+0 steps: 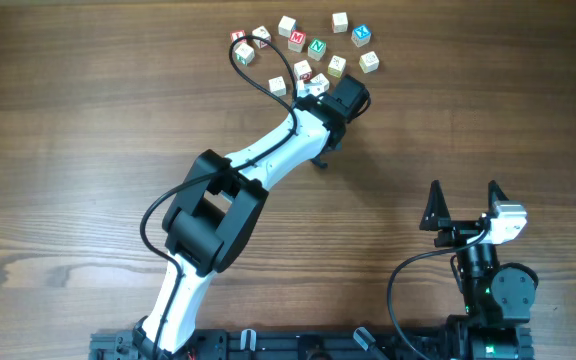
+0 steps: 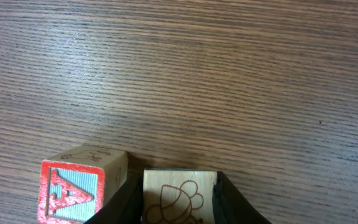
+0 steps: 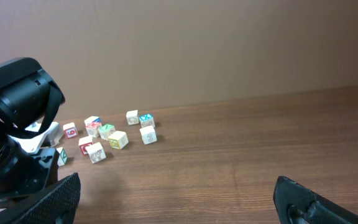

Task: Form a horizontal line

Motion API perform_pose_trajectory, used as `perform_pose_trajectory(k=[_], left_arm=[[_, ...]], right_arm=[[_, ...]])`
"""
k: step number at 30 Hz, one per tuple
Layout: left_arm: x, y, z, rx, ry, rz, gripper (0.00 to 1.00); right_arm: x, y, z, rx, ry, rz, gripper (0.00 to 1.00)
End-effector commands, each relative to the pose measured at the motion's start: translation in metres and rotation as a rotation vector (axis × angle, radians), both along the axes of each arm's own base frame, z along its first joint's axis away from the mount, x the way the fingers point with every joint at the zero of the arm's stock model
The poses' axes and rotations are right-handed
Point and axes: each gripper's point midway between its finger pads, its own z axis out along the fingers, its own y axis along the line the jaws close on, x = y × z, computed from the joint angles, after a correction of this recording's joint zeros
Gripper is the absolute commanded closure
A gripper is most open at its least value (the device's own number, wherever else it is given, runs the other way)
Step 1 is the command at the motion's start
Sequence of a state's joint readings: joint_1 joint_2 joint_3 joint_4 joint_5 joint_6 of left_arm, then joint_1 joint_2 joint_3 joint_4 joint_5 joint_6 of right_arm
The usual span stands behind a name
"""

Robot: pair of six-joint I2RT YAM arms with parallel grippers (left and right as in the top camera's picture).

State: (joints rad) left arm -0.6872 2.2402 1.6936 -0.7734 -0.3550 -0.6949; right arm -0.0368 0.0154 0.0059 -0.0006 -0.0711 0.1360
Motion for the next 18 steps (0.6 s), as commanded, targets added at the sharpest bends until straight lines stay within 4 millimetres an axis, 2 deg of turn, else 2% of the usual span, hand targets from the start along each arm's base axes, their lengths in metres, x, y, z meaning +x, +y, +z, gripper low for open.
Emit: perform_pose_trajectory(k=[1,18], left_arm=[[0.0028,0.0055,0.0047,0.008,-0.027,0.025,0.72],[0.0032,0.0028,0.0047,-0.003,-0.029,0.022,0.68]], right_arm=[[-0.0006,-0.001,0.0027,-0.005,-0.013,-0.003,0.0],[-0.0006,-0.001,0.0027,-0.005,-0.013,-0.003,0.0]])
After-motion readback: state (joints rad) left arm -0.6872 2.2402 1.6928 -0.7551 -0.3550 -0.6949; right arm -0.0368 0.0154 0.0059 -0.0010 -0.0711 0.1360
